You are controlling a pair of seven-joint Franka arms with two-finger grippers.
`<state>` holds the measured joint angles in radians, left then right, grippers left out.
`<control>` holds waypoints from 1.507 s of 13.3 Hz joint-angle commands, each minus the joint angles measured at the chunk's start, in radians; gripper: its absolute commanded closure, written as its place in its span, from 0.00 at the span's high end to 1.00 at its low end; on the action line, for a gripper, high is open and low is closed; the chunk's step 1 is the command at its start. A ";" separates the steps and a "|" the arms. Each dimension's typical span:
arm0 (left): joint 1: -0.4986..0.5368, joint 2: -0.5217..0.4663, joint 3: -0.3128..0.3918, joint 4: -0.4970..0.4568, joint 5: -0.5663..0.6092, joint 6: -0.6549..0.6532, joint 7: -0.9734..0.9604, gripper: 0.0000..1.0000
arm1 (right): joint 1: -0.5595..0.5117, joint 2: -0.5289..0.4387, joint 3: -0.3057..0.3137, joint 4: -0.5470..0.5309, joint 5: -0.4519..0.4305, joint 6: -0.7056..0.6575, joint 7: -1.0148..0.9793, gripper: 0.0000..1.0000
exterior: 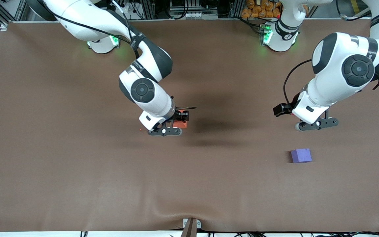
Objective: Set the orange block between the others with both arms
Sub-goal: 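Carry the orange cube to mid-table while the left gripper reaches over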
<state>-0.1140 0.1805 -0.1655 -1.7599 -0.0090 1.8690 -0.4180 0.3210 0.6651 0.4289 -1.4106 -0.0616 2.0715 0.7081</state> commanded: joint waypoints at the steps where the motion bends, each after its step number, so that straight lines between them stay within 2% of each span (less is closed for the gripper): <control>1: -0.013 0.051 -0.002 0.049 -0.002 0.016 -0.057 1.00 | 0.027 0.031 -0.004 0.004 -0.032 0.045 0.025 0.68; 5: -0.024 0.100 -0.003 0.088 -0.011 0.016 -0.103 1.00 | 0.070 0.076 -0.030 0.005 -0.085 0.093 0.094 0.72; 9: -0.074 0.209 -0.002 0.167 -0.002 0.019 -0.185 1.00 | 0.066 0.080 -0.033 0.015 -0.093 0.094 0.093 0.82; 14: -0.133 0.352 -0.002 0.318 -0.005 0.041 -0.341 1.00 | 0.061 0.079 -0.032 0.018 -0.093 0.093 0.093 0.83; 17: -0.173 0.407 0.000 0.349 -0.005 0.157 -0.453 1.00 | 0.056 0.073 -0.032 0.018 -0.093 0.091 0.091 0.86; 20: -0.211 0.456 0.000 0.358 -0.005 0.297 -0.559 1.00 | 0.036 0.056 -0.032 0.035 -0.093 0.072 0.091 0.95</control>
<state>-0.3016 0.5917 -0.1677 -1.4454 -0.0090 2.1077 -0.9132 0.3780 0.7441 0.3899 -1.3876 -0.1275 2.1671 0.7778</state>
